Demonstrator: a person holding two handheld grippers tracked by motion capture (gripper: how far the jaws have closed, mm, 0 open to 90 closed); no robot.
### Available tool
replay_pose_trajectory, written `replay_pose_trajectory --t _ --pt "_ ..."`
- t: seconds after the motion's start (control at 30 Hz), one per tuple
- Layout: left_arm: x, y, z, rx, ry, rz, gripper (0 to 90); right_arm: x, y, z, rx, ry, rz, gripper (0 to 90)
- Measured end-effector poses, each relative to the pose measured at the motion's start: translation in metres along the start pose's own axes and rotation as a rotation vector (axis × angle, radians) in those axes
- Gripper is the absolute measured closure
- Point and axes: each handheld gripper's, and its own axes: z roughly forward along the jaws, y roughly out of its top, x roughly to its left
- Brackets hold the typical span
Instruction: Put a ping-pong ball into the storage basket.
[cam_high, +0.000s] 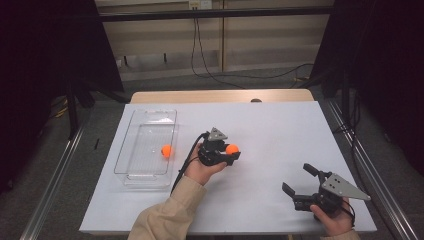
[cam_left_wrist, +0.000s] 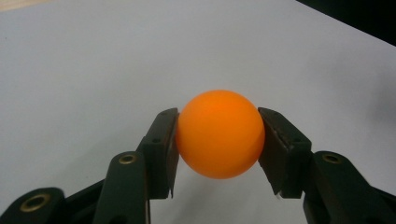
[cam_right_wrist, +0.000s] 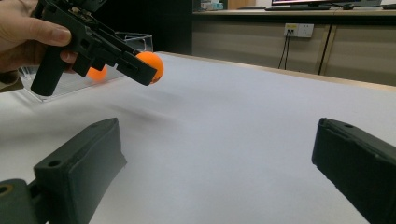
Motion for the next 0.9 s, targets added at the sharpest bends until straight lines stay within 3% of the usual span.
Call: replay_pose_trajectory --t 0.9 --pt "0.007 0.001 -0.022 -0.023 0.01 -0.019 50.8 0.002 0.002 0.0 -0.007 0.009 -0.002 1.6"
